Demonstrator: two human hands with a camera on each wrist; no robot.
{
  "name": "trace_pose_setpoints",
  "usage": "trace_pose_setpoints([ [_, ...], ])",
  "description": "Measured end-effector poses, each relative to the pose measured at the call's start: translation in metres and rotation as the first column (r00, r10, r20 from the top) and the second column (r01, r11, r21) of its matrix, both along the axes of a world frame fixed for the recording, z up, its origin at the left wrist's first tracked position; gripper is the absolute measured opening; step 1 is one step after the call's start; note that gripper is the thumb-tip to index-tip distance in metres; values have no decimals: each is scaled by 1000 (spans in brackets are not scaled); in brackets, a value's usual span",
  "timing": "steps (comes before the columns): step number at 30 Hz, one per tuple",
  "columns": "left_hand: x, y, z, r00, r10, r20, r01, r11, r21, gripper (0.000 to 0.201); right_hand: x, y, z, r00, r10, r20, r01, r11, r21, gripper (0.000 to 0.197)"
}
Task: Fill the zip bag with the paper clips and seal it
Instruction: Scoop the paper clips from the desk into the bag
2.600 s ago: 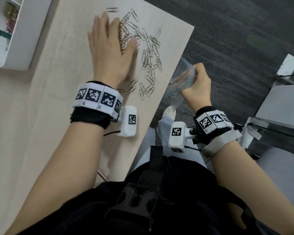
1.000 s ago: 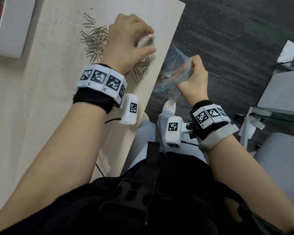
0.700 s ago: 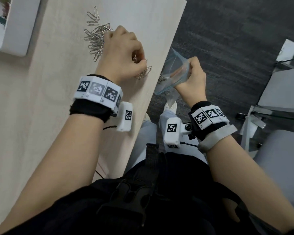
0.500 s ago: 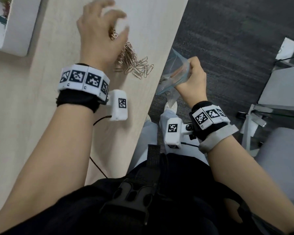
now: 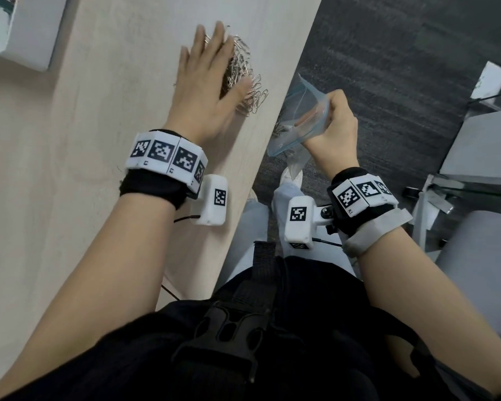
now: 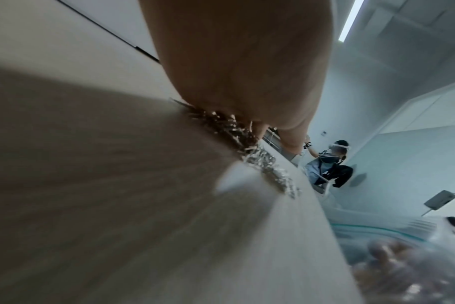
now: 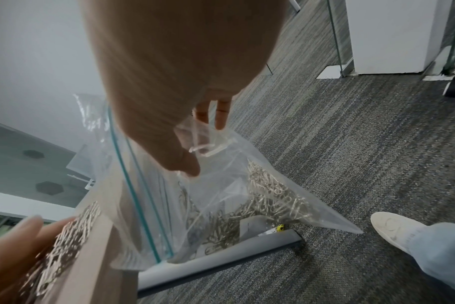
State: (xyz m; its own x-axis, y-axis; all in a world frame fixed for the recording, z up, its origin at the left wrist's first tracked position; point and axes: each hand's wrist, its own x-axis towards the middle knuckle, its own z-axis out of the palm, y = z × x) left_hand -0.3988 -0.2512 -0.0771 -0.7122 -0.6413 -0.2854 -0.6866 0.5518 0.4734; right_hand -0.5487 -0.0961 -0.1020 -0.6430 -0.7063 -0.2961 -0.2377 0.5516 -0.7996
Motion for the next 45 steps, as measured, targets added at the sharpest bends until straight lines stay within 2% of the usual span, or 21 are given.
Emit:
trace_pose_setpoints([
  [5,3,15,12,992,-20,-123,32,995,95,58,4,5,3,1000,15,-2,-15,1000,-7,45],
  [10,-10,8,17,991,16,-130,-18,1000,-14,57,5,9,2,1000,16,-8,-16,1000,-10,43],
  [14,-35,4,14,991,-105,-79,104,994,-22,53,5,9,0,1000,4,-29,-4,1000,-7,43],
  [17,-43,9,10,979,-167,-118,160,985,-67,39,6,8,0,999,3,-45,-3,1000,0,42],
  [20,-38,12,9,978,-101,-184,88,993,-79,23,5,8,1,999,2,-39,-3,1000,-7,43],
  [24,-19,13,14,986,-58,-155,49,997,-62,17,6,9,0,1000,-10,-19,9,1000,-17,43],
  [26,-5,14,18,981,-6,-192,3,1000,-18,22,7,10,1,1000,-6,-7,6,1000,-27,44],
  [29,12,12,25,973,35,-230,-36,999,0,46,8,10,1,1000,10,2,-10,999,-47,44],
  [30,15,10,27,981,37,-193,-38,999,-1,58,9,10,1,1000,11,4,-11,999,-46,45],
  [33,14,10,30,999,8,41,-9,1000,29,93,9,10,-1,1000,12,3,-12,999,-48,47],
  [35,11,12,29,995,-22,99,17,999,51,101,9,9,-1,1000,16,3,-16,999,-51,46],
  [37,9,13,27,999,4,49,-7,998,68,97,9,9,-2,1000,17,-1,-17,999,-51,46],
  [40,7,15,24,998,37,-54,-30,993,114,80,10,10,-2,1000,12,-2,-12,999,-51,45],
  [45,2,27,20,994,5,-112,8,993,117,57,12,10,-2,1000,16,-18,-17,998,-62,46],
])
